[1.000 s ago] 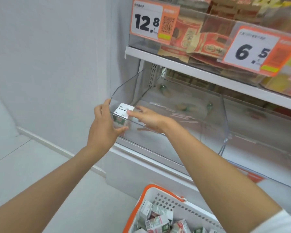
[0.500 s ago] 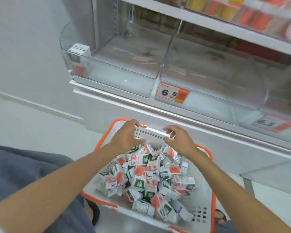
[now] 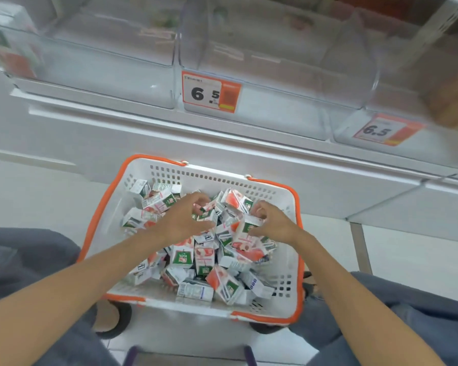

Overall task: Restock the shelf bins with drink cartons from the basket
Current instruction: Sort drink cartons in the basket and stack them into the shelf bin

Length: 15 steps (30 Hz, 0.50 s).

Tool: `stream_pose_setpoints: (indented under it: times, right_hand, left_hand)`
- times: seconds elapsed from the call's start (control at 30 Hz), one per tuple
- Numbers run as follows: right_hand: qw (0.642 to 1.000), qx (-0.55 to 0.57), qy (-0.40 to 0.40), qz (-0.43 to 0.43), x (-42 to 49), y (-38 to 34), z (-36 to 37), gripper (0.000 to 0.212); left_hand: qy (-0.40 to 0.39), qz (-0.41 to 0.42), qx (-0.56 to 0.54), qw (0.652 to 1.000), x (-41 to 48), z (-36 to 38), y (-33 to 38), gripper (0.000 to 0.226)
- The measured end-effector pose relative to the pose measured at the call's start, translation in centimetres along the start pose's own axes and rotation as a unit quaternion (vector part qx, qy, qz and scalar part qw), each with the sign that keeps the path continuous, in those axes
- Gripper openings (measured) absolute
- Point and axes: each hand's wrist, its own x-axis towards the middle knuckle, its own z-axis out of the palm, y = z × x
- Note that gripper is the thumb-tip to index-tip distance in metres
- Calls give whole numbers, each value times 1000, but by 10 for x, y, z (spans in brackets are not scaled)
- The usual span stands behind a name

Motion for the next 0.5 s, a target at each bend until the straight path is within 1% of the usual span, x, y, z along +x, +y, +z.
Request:
stream_pose_setpoints:
  times: [0.07,0.1,0.13,0.17,0.2,0.27,0.33,0.37,0.4,0.5]
  right_hand:
    - [997,66,-8,-32,1,-28,1,40]
    - [993,111,-15,-42,2,-39,4,40]
    - [988,145,-20,-51,4,-45,7,41]
    - [984,166,-22,-60,5,-50,10,44]
    - [984,163,-23,-68,7,-51,13,49]
    - [991,108,-23,-73,11,-44,16,64]
    - [997,40,-22,-67,11,-27,22,76]
    - [997,14,-26,-66,11,-16,28,79]
    - [998,-19,-26,-62,12,-5,35,78]
    - [984,-174,1,-45,21,15,49,59]
  left_hand:
    - [-62,-3,-23,998,1,2,7,78]
    - [-91,-14,-35,995,1,4,9,81]
    - [-108,-26,-45,993,1,4,9,77]
    - [-110,-43,-54,992,1,4,6,66]
    - [-98,-63,-63,991,1,1,3,56]
    - [-70,-106,-88,988,0,-6,-7,46]
    - [-60,-138,-127,980,-2,-12,-16,45]
    - [-56,-150,-148,976,-2,-14,-19,46]
    - [-52,-157,-165,972,-3,-15,-22,47]
    - [-24,-165,-188,968,-1,-16,-25,54]
